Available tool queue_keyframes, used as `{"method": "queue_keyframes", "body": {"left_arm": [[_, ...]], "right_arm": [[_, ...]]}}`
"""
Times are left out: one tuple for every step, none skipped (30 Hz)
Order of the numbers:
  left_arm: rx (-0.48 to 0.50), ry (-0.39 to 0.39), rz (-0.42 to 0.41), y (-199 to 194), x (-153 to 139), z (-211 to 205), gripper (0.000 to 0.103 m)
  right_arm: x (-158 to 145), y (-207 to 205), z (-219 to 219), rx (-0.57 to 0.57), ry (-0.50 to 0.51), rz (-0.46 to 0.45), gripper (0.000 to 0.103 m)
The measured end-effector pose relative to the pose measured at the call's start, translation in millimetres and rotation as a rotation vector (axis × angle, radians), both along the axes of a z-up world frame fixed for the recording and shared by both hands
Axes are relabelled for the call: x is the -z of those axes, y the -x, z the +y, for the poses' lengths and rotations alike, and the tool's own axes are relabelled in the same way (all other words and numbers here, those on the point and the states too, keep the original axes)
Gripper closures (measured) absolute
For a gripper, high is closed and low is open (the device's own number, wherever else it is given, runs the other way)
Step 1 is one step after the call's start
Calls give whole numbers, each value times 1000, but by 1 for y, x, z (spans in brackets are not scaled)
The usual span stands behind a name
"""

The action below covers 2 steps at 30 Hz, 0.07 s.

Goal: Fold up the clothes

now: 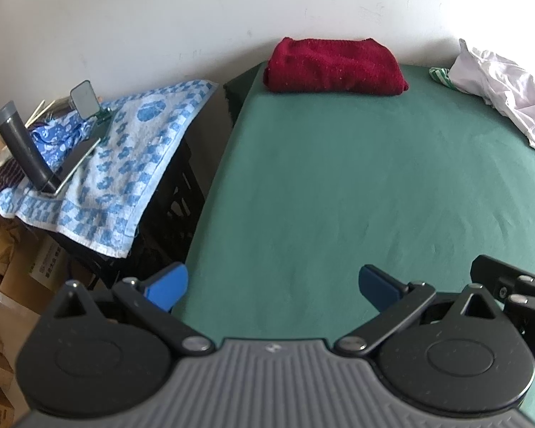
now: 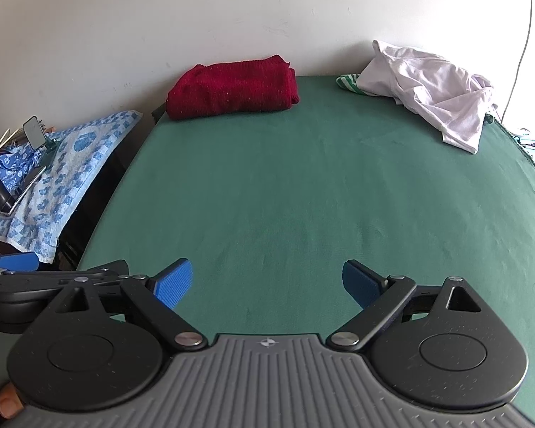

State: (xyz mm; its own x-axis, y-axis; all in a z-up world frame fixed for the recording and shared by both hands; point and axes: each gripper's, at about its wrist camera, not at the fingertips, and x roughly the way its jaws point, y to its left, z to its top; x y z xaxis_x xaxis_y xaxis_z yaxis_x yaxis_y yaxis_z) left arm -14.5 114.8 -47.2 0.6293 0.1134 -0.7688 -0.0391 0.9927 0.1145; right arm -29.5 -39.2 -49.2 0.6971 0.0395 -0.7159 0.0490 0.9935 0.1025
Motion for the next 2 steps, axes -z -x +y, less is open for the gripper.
{"method": "queue_keyframes", "body": {"left_arm": [[-1,-2,0,0,0,0,1],[-1,-5,1,0,1,0,1]], "right_arm": [[0,0,0,0,0,1,10],[0,0,1,1,-1,2,10]]}}
